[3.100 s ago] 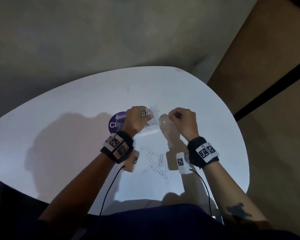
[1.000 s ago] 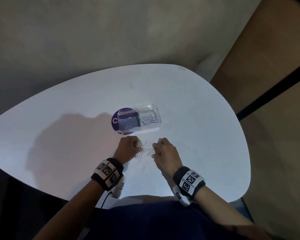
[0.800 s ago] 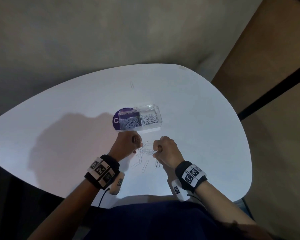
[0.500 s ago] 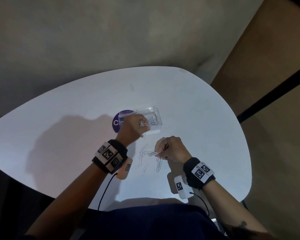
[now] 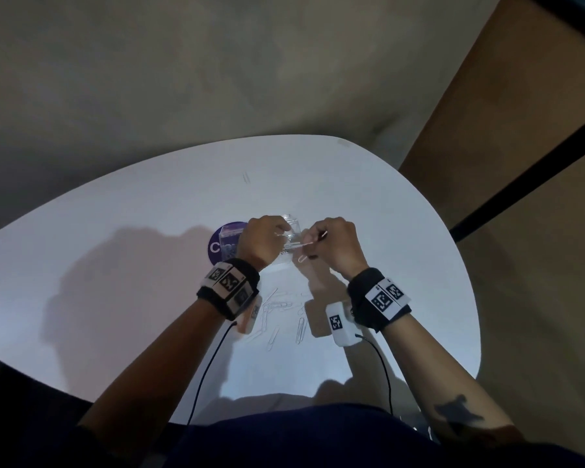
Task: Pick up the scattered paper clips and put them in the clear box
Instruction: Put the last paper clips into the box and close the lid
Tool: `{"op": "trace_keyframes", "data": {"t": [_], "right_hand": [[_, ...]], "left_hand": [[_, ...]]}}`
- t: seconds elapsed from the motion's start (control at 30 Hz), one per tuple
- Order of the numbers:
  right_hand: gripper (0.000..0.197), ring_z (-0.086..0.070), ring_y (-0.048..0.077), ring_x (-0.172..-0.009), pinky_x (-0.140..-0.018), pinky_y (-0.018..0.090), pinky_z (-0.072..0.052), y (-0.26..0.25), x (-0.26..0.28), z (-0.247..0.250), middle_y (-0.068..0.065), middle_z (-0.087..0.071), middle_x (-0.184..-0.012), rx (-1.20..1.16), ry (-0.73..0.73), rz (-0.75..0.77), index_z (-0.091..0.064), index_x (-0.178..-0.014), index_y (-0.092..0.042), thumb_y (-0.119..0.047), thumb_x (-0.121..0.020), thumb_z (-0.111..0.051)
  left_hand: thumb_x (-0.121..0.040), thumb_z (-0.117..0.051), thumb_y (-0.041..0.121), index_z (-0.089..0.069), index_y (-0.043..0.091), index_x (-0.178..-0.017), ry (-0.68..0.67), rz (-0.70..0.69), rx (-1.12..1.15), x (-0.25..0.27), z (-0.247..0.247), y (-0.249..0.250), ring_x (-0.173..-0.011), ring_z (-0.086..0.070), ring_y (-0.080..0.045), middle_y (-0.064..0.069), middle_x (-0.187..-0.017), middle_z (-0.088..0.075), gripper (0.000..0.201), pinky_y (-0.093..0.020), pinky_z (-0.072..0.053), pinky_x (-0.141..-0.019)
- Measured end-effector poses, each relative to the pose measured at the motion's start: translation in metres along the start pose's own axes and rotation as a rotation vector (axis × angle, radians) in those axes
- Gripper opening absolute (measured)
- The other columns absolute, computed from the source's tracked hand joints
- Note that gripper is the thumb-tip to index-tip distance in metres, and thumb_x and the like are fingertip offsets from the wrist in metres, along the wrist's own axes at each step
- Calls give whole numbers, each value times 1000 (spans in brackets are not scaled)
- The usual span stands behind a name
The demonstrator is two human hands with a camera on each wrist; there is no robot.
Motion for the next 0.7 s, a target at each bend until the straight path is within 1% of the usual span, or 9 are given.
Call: {"op": "trace_keyframes", "data": {"t": [0.1, 0.17, 0.27, 0.37, 0.43, 0.5, 0.6, 0.63, 0.7], "right_hand": [[21, -67, 21, -62, -66, 29, -57, -9, -22, -15, 2, -69, -64, 54, -17, 30, -71, -63, -13, -5, -62, -90], [22, -61, 16, -62, -66, 27, -52, -11, -33, -27, -5, -63, -60, 100, -24, 39, -70, -64, -14, -4, -63, -89], [18, -58, 17, -71, -67, 25, -45, -12, -41, -40, -6, -59, -66, 154, -32, 67, -73, -73, -13, -6, -65, -88], [16, -64, 20, -79, -74, 30, -52, -13, -35, -38, 0, -68, -81, 172, -8, 142, -75, -85, -15, -14, -71, -84], [13, -65, 18, -79, -75, 33, -54, -11, -22, -27, -2, -69, -86, 211, 46, 221, -75, -89, -19, -18, -77, -80], [16, -64, 18, -82, -73, 32, -52, -1, -4, -21, -5, -66, -90, 301, -4, 270, -74, -94, -22, -23, -79, -79], [55, -54, 17, -107, -81, 33, -45, 39, 30, -39, -6, -53, -116, 531, -352, 198, -63, -125, -30, -43, -74, -81], [71, -46, 17, -114, -83, 35, -44, 52, 41, -46, -4, -45, -124, 588, -440, 180, -54, -133, -30, -47, -70, -81], [86, -34, 19, -114, -80, 35, -42, 68, 58, -58, -2, -35, -125, 630, -498, 180, -44, -135, -27, -50, -62, -83]], "left_hand": [[-84, -56, 6, -73, 12, -85, 181, -126, 95, 19, 29, 2, -73, -66, -12, 1, -82, -74, 18, -10, -44, -64], [-82, -58, 4, -72, 14, -81, 208, -117, 74, 30, 38, -6, -70, -65, -10, 3, -78, -73, 17, -3, -37, -58], [-81, -52, 12, -64, 24, -73, 155, -27, -75, 44, 39, -19, -78, -65, -6, 11, -82, -71, 19, -8, -35, -60], [-84, -56, 12, -70, 24, -82, 149, 16, -77, 70, 38, -22, -73, -64, -10, 9, -78, -72, 18, -24, -46, -67], [-84, -66, 23, -69, 28, -91, 48, 2, -147, 88, 28, -27, -76, -64, -8, 12, -83, -71, 9, -25, -48, -71], [-79, -73, 36, -63, 29, -102, -176, 44, -260, 102, 7, -46, -86, -61, -10, 13, -93, -67, 26, -28, -45, -77], [-69, -79, 43, -50, 22, -111, -429, 52, -413, 121, -21, -64, -93, -55, -20, 5, -102, -56, 55, -31, -36, -73], [-68, -80, 41, -47, 19, -110, -457, 30, -429, 125, -27, -65, -89, -54, -22, 3, -102, -53, 58, -32, -34, -71], [-67, -82, 33, -45, 15, -107, -470, -23, -396, 132, -35, -59, -80, -50, -22, 1, -96, -48, 58, -33, -34, -69]]}}
Point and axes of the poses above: each hand's wrist, its own x-axis away from the middle knuckle, its own z-axis out of the back of the hand, y = z × x, the point moved 7 cm from there along -x, towards the middle knuckle
